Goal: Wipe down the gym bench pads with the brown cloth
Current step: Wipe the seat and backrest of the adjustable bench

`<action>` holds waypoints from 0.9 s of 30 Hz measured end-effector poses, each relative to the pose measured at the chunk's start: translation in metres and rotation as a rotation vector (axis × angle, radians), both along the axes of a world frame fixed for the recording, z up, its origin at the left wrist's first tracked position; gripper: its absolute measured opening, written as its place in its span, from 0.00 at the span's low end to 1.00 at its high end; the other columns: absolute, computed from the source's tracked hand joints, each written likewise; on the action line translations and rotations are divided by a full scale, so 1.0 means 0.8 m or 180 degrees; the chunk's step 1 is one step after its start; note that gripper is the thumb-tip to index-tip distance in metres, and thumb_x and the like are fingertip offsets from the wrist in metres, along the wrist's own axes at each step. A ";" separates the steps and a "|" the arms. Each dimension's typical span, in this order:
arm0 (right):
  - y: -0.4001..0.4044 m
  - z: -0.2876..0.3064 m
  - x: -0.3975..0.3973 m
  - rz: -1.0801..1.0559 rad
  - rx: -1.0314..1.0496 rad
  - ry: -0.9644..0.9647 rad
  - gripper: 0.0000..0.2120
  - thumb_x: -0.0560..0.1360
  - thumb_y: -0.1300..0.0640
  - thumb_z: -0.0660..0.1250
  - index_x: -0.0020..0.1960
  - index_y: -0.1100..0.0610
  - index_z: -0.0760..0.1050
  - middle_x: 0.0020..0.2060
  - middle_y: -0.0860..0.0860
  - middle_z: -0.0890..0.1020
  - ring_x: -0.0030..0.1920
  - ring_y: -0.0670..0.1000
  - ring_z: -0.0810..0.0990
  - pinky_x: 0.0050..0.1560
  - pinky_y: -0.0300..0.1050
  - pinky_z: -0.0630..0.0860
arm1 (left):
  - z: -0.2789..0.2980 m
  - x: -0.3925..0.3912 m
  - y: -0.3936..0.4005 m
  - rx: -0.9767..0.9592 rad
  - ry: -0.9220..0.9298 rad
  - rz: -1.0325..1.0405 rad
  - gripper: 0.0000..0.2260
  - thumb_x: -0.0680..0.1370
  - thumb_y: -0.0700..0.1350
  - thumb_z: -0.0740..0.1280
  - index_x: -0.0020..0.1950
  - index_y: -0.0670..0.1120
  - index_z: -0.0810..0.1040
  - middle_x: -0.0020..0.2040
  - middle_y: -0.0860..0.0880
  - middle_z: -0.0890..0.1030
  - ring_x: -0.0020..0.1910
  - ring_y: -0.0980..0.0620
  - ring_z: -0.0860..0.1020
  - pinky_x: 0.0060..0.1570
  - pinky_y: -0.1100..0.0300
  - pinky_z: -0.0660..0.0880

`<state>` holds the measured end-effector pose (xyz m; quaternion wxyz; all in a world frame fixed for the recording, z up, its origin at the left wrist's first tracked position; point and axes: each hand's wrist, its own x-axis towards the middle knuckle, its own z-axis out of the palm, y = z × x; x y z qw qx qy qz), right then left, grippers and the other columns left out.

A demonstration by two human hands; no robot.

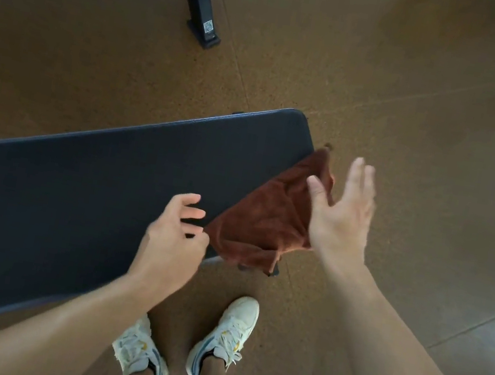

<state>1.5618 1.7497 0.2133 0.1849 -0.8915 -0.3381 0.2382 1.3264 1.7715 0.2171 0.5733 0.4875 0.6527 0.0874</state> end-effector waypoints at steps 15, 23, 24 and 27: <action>0.075 -0.104 -0.011 0.0982 -0.0722 -0.0635 0.42 0.80 0.26 0.44 0.86 0.47 0.39 0.86 0.50 0.44 0.85 0.56 0.41 0.83 0.63 0.43 | -0.036 0.049 0.132 -0.0460 0.1925 -0.1836 0.28 0.64 0.59 0.83 0.49 0.50 0.70 0.32 0.53 0.85 0.35 0.55 0.85 0.49 0.50 0.81; 0.056 -0.105 0.006 0.1178 -0.0280 -0.0756 0.30 0.86 0.38 0.46 0.85 0.46 0.50 0.85 0.49 0.53 0.85 0.55 0.52 0.78 0.63 0.64 | -0.042 0.061 0.129 -0.0715 0.1896 -0.1347 0.30 0.63 0.52 0.85 0.49 0.49 0.67 0.42 0.46 0.84 0.44 0.46 0.84 0.50 0.46 0.82; 0.023 -0.105 -0.003 0.1370 -0.0301 -0.0864 0.29 0.86 0.39 0.48 0.85 0.46 0.53 0.85 0.49 0.54 0.85 0.56 0.52 0.80 0.64 0.59 | -0.042 0.062 0.129 -0.0746 0.1900 -0.1373 0.30 0.63 0.51 0.85 0.49 0.49 0.66 0.43 0.46 0.83 0.45 0.45 0.84 0.50 0.45 0.82; -0.047 -0.107 -0.019 0.2017 -0.0211 -0.0931 0.29 0.84 0.39 0.54 0.83 0.44 0.58 0.84 0.48 0.57 0.84 0.58 0.55 0.80 0.69 0.54 | -0.045 0.063 0.129 -0.0802 0.1874 -0.1407 0.30 0.63 0.50 0.85 0.50 0.48 0.66 0.43 0.45 0.83 0.45 0.44 0.84 0.50 0.45 0.83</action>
